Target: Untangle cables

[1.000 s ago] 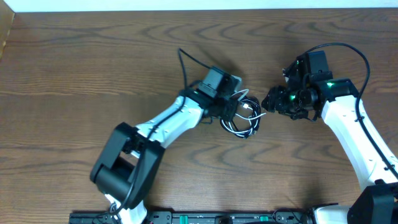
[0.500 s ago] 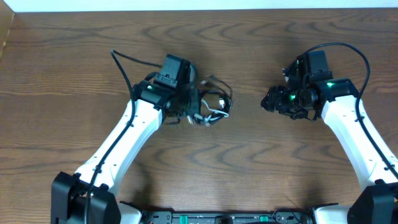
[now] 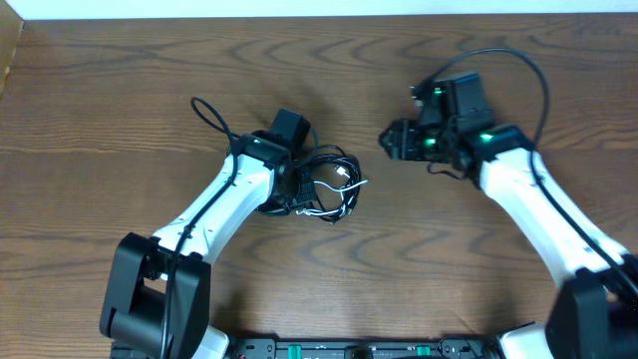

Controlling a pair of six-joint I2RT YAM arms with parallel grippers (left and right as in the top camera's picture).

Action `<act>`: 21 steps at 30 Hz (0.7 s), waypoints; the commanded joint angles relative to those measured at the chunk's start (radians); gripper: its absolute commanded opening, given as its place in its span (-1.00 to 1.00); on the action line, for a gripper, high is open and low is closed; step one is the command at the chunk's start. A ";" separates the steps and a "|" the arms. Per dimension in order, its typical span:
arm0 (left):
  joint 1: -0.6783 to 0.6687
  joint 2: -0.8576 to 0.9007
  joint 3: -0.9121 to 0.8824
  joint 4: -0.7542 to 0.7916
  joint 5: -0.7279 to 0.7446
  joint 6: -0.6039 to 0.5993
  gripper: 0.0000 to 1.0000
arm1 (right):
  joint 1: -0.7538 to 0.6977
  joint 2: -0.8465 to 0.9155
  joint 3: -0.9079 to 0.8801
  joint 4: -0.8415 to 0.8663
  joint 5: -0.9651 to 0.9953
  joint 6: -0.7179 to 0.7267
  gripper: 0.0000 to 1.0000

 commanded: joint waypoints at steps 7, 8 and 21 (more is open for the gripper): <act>0.058 0.008 -0.010 -0.016 0.075 -0.058 -0.85 | 0.052 0.266 0.008 0.226 -0.138 -0.306 -0.02; 0.065 0.008 -0.010 -0.016 0.096 -0.058 -0.85 | 0.056 0.280 0.008 0.240 -0.138 -0.334 -0.04; 0.093 0.008 -0.010 -0.016 0.217 -0.050 -0.85 | 0.164 0.383 0.008 0.302 -0.067 -0.501 -0.09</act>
